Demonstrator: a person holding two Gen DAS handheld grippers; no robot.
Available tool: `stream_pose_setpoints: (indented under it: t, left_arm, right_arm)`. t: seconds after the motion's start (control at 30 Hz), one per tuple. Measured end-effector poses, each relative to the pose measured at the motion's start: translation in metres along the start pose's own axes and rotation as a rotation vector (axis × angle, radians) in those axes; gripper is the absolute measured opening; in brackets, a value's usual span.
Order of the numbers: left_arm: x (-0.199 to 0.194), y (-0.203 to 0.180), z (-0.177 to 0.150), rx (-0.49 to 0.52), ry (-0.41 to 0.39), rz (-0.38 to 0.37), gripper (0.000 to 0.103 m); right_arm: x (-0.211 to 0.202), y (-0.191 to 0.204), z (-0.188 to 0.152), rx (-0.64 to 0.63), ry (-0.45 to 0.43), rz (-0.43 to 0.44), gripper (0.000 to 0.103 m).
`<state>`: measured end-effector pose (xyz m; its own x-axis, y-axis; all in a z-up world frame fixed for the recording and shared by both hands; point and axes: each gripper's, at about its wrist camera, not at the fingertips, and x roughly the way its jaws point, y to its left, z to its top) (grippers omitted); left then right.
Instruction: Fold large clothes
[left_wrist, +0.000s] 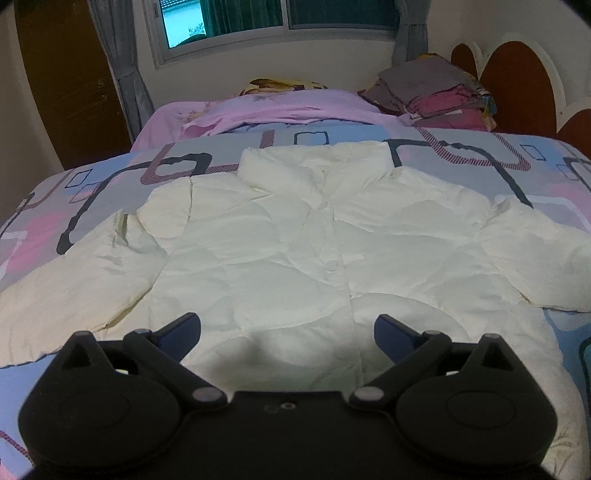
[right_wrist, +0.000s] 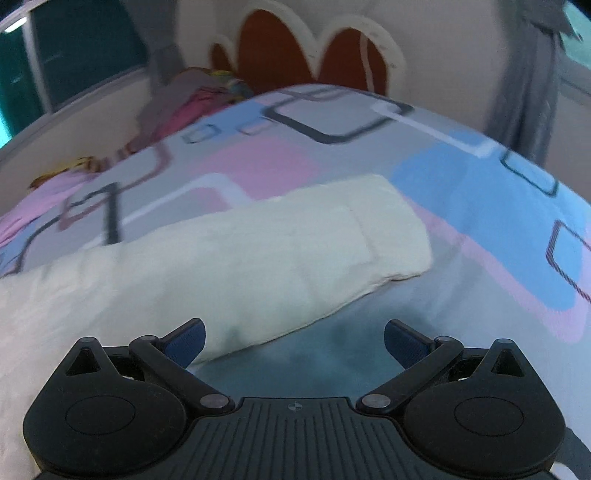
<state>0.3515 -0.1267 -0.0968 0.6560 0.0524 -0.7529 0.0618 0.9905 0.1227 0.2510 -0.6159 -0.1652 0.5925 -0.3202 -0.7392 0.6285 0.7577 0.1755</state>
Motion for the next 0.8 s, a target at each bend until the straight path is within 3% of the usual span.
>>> stream_pose_setpoints:
  t: [0.1,0.13,0.17,0.2,0.33,0.4,0.43,0.47,0.57,0.8]
  left_arm:
    - [0.005,0.0,0.001,0.001,0.012,0.017,0.1]
    - [0.007,0.0,0.003,0.0,0.015,0.022,0.099]
    - [0.008,0.0,0.003,-0.001,0.019,0.029,0.099]
    - [0.009,0.001,0.004,-0.003,0.02,0.035,0.099]
    - [0.011,0.004,0.006,-0.008,0.023,0.053,0.099]
    - [0.011,0.005,0.006,-0.005,0.022,0.058,0.098]
    - [0.011,0.006,0.006,-0.002,0.022,0.058,0.098]
    - [0.011,0.007,0.006,-0.002,0.022,0.057,0.096]
    - [0.012,0.013,0.007,-0.011,0.022,0.054,0.094]
    - [0.009,0.041,0.007,-0.082,-0.006,0.043,0.091]
  right_arm:
    - [0.018,-0.015,0.008,0.049,0.015,-0.013,0.102]
    - [0.023,-0.019,0.01,0.065,0.02,-0.013,0.097]
    - [0.029,-0.021,0.011,0.081,0.027,-0.003,0.076]
    - [0.035,-0.024,0.013,0.107,0.034,0.005,0.071]
    - [0.04,-0.029,0.022,0.169,-0.007,0.015,0.071]
    - [0.04,-0.029,0.024,0.18,-0.023,0.019,0.054]
    - [0.04,-0.029,0.025,0.181,-0.027,0.011,0.034]
    - [0.039,-0.029,0.025,0.185,-0.034,0.011,0.023]
    - [0.036,-0.027,0.027,0.172,-0.051,0.007,0.01]
    - [-0.008,0.021,0.038,0.057,-0.186,0.083,0.004]
